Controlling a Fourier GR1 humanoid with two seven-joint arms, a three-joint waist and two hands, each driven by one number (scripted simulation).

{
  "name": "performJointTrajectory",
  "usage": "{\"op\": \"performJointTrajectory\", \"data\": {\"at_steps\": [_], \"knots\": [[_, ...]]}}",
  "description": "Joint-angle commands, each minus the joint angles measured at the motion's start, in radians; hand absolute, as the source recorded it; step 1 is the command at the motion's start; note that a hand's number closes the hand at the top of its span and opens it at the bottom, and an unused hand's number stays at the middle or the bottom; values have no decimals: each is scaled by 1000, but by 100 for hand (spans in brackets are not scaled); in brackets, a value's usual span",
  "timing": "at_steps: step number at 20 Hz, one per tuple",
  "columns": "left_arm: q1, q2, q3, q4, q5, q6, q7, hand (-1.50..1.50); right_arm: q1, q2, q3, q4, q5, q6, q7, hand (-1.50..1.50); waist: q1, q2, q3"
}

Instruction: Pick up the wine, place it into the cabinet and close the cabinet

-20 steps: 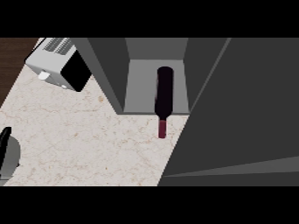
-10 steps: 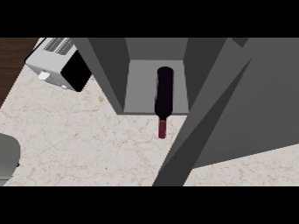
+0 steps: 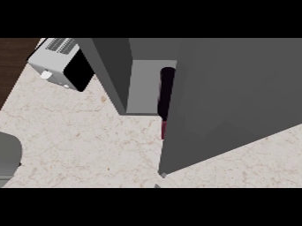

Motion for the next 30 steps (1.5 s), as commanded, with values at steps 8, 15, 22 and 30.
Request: {"op": "performJointTrajectory", "data": {"at_steps": [8,15,22,30], "knots": [[-39,-7,10,-49,19,29,84,-150,-375,155,-40,270,-115,-169,17,150,31,6,1],[-93,-65,-40,-16,-31,61,84,-150,-710,161,-255,546,-318,-203,-47,150,28,11,2],[-88,-104,-22,37,-49,16,59,-150,-949,164,-370,865,-335,-98,-153,150,14,9,2],[-114,-145,-14,56,-101,35,76,-150,-979,164,-468,1191,-370,-31,-356,150,6,11,3]]}}
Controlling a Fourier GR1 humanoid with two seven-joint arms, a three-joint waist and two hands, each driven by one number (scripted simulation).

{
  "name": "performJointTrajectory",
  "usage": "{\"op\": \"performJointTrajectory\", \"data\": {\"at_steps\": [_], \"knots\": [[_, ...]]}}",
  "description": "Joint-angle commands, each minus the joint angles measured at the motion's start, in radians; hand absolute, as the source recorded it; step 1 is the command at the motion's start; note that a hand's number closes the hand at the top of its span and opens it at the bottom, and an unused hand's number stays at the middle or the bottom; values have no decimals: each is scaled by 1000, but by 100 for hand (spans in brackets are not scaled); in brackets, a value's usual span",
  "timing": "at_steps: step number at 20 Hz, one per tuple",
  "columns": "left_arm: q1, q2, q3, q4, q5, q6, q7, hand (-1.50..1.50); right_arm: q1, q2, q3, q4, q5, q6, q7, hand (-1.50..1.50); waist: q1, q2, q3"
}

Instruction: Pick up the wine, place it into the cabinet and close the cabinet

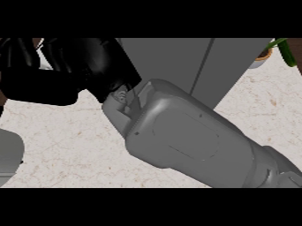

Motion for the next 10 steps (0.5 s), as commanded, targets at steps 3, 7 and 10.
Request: {"op": "performJointTrajectory", "data": {"at_steps": [3,7,10], "knots": [[8,5,26,-48,-12,1,48,-150,-70,1,-138,238,-36,93,-108,150,-1,-1,1],[-29,-14,33,21,-16,-14,52,-150,-8,-26,-140,280,-38,152,-203,150,-10,1,1],[-21,-38,4,9,-44,-9,36,-150,15,-56,-155,331,-36,189,-270,150,-4,5,1]]}}
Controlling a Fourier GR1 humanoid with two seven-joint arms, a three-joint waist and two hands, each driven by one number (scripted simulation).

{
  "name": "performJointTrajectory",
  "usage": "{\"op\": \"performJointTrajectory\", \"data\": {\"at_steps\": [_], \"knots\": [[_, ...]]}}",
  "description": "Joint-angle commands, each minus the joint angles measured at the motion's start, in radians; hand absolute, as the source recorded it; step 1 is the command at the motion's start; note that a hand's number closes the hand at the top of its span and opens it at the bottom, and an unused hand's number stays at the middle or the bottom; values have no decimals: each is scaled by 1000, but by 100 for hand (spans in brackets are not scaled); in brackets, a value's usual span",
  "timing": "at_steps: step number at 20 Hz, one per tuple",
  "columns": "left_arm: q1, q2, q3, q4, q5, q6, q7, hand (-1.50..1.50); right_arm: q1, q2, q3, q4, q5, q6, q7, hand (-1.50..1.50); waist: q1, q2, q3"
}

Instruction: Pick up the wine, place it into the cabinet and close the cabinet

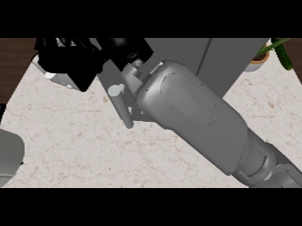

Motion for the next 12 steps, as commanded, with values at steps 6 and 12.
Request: {"op": "performJointTrajectory", "data": {"at_steps": [6,12], "knots": [[-11,3,24,21,8,-24,20,-150,12,-105,-79,195,49,36,-106,150,5,36,6],[-54,-5,20,-21,0,36,56,-150,46,-147,-77,195,58,79,-151,150,-3,36,8]]}}
